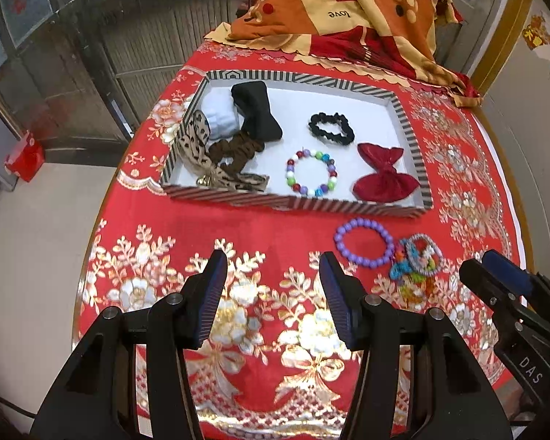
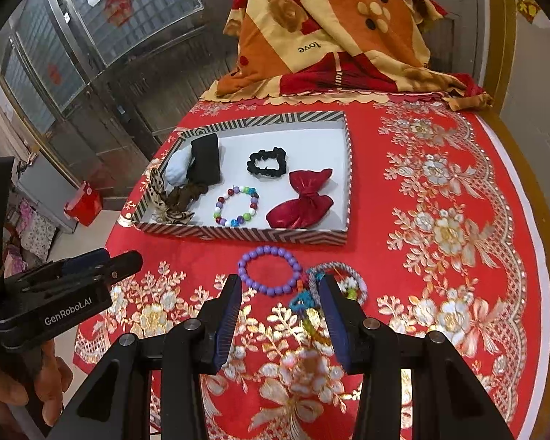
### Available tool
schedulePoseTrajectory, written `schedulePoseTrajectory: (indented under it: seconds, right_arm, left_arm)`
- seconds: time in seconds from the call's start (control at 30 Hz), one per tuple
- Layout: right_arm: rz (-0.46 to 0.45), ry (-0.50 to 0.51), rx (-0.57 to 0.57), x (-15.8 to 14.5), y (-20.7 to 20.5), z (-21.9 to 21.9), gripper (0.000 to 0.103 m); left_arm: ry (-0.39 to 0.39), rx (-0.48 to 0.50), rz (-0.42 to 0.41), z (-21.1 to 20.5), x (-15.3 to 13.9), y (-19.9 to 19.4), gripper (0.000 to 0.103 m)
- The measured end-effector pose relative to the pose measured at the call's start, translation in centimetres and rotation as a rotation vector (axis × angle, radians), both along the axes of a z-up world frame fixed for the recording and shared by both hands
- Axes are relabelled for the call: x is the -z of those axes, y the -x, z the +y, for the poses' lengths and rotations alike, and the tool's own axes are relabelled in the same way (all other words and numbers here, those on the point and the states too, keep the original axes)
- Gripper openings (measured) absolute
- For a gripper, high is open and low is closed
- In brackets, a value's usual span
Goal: Organize jewelry
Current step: 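Move both open tools back toward the bracelets beside the tray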
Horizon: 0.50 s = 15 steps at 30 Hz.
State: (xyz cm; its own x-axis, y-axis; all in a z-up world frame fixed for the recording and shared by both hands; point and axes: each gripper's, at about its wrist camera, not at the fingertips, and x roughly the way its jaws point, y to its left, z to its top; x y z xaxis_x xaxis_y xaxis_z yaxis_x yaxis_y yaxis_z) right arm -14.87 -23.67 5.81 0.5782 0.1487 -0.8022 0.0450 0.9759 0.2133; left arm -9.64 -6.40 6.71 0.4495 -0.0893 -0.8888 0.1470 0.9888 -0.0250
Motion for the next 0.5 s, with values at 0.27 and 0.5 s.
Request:
schedulePoseTrajectory:
  seconds: [0.27, 0.5]
  right_arm:
    - [0.015, 0.014, 0.001, 0.4, 2.0, -0.6, 0.042]
    - [0.016, 0.02, 0.008, 0.5, 2.9, -1.3, 0.042]
  left_arm:
    - [-0.002, 0.003, -0.003, -0.7, 0.0, 2.3, 0.052]
    - [-0.01, 0.012, 0.005, -1.5, 0.4, 3.1, 0.052]
